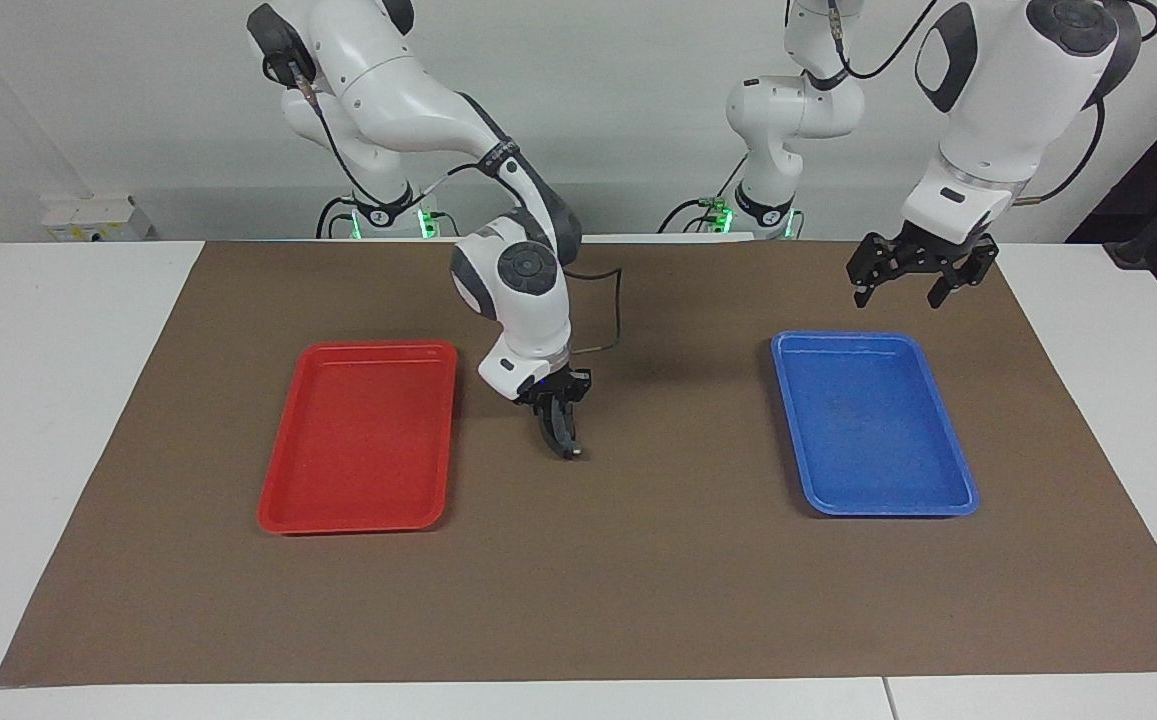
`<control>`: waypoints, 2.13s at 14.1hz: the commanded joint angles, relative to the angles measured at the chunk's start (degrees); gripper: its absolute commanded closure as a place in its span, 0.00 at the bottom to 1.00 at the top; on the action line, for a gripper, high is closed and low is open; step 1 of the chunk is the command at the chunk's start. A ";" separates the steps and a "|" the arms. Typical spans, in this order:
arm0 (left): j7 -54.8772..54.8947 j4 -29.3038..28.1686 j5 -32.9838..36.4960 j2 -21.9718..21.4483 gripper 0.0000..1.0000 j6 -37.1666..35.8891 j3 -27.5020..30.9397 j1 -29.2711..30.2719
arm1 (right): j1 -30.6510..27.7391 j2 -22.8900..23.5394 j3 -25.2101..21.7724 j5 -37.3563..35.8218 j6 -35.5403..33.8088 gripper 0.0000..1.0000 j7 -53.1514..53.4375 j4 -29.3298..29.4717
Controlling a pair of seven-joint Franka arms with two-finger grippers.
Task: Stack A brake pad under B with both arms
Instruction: 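Lower the curved pad onto the small pad with the right gripper, then open the right gripper and withdraw it past the red tray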
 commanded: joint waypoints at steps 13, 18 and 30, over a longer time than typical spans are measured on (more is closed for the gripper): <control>0.70 -2.13 -0.81 -1.62 0.00 0.12 0.88 0.10 | 0.52 -2.19 0.62 -0.95 -0.12 0.00 -0.13 -1.98; 0.79 -2.13 -0.81 -1.53 0.00 0.12 -0.09 1.84 | -2.19 -8.15 -0.95 -0.60 -8.89 0.00 -2.84 2.86; 0.70 -1.95 -0.81 -1.09 0.00 -0.23 -3.52 5.10 | -7.56 -23.90 -22.13 7.05 -40.35 0.00 -32.71 10.32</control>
